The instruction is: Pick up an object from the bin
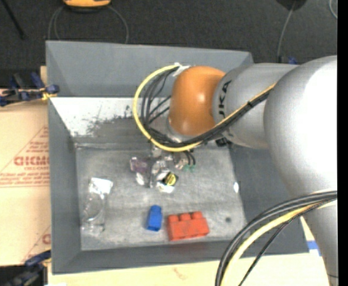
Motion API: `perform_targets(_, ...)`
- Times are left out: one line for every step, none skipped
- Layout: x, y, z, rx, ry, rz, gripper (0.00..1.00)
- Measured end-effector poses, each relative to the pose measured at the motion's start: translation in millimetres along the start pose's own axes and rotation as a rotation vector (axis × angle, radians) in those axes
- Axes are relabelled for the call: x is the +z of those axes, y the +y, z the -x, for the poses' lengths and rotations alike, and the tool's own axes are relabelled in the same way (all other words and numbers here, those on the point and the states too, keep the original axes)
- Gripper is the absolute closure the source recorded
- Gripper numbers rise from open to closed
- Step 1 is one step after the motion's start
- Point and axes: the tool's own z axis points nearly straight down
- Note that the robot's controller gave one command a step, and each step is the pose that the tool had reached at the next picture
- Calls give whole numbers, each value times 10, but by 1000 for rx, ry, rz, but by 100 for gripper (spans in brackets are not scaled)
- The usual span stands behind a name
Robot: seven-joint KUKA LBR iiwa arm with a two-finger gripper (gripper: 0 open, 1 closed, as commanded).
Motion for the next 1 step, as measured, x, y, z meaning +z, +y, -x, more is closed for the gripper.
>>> perform_targets(-1751,125,-89,-163,11,0,100)
